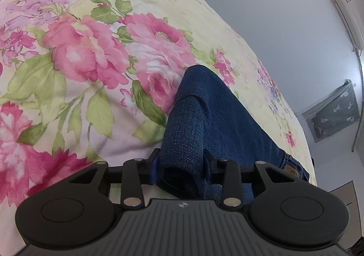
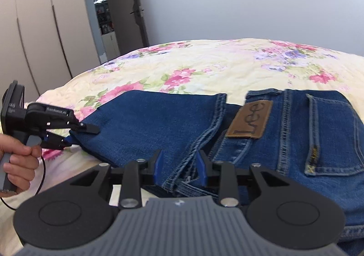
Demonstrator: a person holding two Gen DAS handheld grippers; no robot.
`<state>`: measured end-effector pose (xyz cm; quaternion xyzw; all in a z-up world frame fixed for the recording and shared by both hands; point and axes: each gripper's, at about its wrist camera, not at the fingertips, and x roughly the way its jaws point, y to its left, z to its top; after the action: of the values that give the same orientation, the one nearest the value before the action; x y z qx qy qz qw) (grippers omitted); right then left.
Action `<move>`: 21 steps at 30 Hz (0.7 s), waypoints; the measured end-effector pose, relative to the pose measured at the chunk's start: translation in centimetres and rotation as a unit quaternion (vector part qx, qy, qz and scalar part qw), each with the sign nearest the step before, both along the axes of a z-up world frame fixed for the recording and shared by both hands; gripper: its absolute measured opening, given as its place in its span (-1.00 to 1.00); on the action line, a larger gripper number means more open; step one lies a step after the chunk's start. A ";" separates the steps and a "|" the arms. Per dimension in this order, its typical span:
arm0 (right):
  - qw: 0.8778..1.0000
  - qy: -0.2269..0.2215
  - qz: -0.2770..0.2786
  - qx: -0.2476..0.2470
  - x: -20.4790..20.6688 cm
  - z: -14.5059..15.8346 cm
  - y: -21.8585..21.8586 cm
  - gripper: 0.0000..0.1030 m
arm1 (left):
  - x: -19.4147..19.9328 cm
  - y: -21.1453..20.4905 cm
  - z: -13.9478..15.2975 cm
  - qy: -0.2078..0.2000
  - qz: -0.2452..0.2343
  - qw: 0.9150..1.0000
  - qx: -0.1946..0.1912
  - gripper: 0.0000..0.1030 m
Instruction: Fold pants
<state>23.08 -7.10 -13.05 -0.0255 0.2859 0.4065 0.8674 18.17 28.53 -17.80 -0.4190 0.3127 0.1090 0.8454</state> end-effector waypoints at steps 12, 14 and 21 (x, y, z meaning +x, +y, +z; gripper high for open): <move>0.994 -0.004 0.038 -0.102 0.8 -3.3 5.4 -0.39 | -0.1 -1.2 2.2 -0.024 -0.006 1.000 0.012 -0.37; 0.995 -0.001 0.042 -0.092 0.7 -3.4 4.9 -0.39 | -0.4 -1.6 2.7 -0.042 -0.009 0.999 0.012 -0.39; 0.998 0.031 0.028 -0.043 1.0 -3.2 3.2 -0.38 | -0.2 -3.4 4.8 -0.086 -0.001 0.996 0.020 -0.39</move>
<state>24.12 -3.93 -16.29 -0.0582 0.3287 0.4184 0.8447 17.94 25.09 -12.95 -0.4096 0.2372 0.0779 0.8774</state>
